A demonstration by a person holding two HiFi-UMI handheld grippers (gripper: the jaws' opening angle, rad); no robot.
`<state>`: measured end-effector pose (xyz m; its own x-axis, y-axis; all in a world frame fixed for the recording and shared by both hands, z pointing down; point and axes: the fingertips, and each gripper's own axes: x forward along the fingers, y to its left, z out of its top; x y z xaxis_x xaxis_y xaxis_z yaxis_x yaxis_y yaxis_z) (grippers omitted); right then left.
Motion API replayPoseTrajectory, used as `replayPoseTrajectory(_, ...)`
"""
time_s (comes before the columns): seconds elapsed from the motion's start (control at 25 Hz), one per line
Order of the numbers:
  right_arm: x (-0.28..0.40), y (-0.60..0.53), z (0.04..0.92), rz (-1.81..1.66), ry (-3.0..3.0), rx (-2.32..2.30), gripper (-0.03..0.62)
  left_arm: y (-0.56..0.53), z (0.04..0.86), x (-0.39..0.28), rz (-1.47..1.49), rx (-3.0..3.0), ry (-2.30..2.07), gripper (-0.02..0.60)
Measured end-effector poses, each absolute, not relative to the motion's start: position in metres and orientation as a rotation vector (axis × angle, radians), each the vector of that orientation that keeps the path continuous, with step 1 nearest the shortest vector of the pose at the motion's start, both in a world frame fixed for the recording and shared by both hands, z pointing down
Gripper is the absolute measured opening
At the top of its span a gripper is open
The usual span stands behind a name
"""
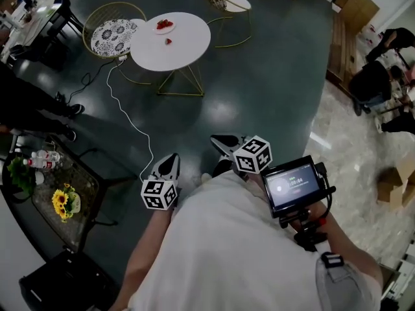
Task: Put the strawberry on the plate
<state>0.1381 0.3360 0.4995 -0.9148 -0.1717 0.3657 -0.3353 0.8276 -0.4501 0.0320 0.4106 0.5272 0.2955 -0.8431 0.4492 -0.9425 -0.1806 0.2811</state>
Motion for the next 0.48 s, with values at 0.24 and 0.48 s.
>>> replayPoseTrajectory(0.24, 0.126, 0.331, 0.514, 0.794, -2.667, 0.343, 0.008, 0.409, 0.536, 0.025, 0.282, 2.023, -1.581, 0.008)
replayPoseTrajectory(0.48, 0.101, 0.300, 0.514, 0.797, -2.675, 0.277, 0.008, 0.383, 0.531, 0.007, 0.302, 1.992, -1.608, 0.008)
